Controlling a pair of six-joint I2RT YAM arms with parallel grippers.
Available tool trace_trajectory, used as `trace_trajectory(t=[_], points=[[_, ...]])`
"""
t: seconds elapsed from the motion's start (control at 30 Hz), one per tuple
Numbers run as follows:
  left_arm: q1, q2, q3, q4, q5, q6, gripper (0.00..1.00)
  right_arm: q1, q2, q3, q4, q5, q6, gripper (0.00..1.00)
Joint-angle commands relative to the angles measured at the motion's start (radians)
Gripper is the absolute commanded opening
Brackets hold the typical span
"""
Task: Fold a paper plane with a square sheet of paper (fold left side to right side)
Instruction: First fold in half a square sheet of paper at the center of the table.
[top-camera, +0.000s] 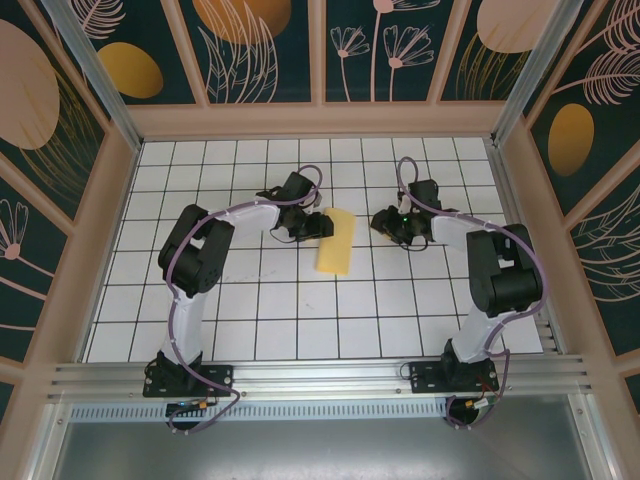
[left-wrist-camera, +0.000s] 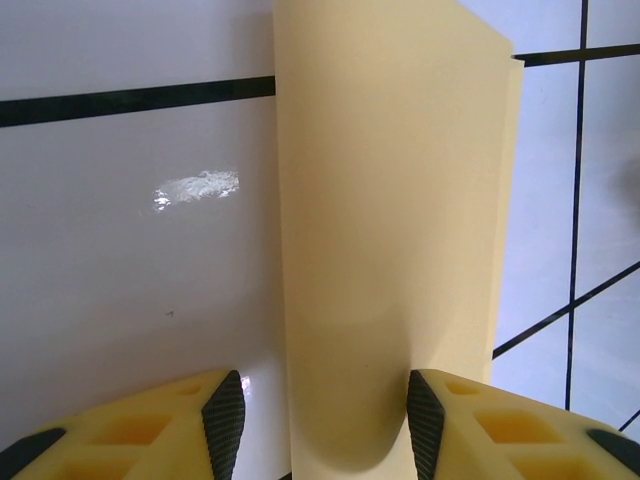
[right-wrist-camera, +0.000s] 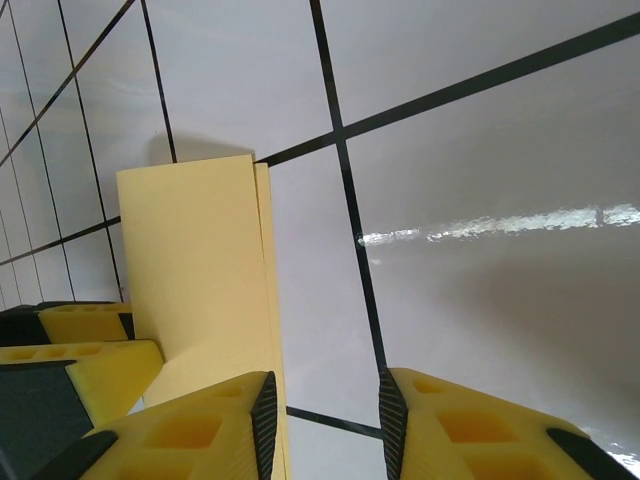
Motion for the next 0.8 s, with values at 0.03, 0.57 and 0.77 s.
trace_trajectory(t=[0.03, 0.57, 0.77], points=[[-0.017, 0.059, 0.016, -0.028, -0.025, 0.031, 0.51, -0.007, -0.037, -0.022, -0.016, -0.003, -0.017, 0.36], [-0.030, 0.088, 0.047, -0.067, -0.053, 0.053, 0.51, -0.007, -0.047, -0.036, 0.003, -0.025, -0.005, 0.36], [-0.034, 0.095, 0.057, -0.073, -0.057, 0.056, 0.52, 0.000, -0.046, -0.042, 0.013, -0.034, 0.002, 0.36]])
